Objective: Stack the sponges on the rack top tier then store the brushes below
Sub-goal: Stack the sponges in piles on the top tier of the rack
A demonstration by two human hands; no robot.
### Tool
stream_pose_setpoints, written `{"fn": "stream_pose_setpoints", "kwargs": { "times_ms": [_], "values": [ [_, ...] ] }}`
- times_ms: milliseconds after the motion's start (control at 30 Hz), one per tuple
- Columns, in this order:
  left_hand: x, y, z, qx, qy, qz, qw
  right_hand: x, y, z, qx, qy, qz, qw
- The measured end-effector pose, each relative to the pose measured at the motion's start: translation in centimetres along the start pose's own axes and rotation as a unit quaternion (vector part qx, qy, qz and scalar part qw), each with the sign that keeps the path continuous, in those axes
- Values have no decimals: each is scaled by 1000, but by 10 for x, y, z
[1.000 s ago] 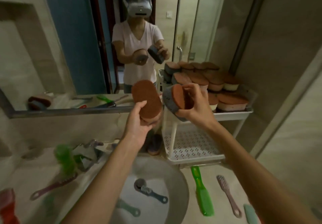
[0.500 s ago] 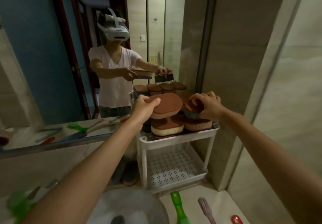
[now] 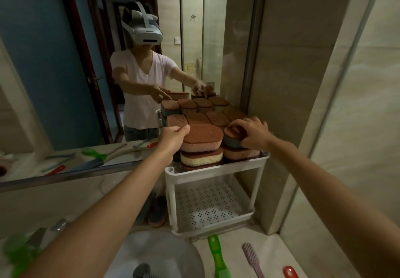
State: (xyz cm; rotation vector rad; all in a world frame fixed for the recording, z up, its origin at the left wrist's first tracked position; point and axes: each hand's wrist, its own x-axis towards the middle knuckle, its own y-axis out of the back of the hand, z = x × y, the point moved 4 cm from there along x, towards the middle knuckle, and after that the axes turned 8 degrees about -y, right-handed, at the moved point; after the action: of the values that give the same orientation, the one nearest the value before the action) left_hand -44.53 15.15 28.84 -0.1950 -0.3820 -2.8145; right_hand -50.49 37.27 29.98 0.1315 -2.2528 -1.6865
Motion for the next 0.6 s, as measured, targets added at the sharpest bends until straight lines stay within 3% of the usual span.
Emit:
{"fn": "stream_pose_setpoints", "kwargs": {
  "times_ms": [367,600],
  "values": [
    [5,-12,0,141,-52,4,989,-1,-9,4,-8,11,-3,1000],
    [-5,-15,11,329,-140,65,932,-6,-11,0,-28,18,8,999]
  ]
}}
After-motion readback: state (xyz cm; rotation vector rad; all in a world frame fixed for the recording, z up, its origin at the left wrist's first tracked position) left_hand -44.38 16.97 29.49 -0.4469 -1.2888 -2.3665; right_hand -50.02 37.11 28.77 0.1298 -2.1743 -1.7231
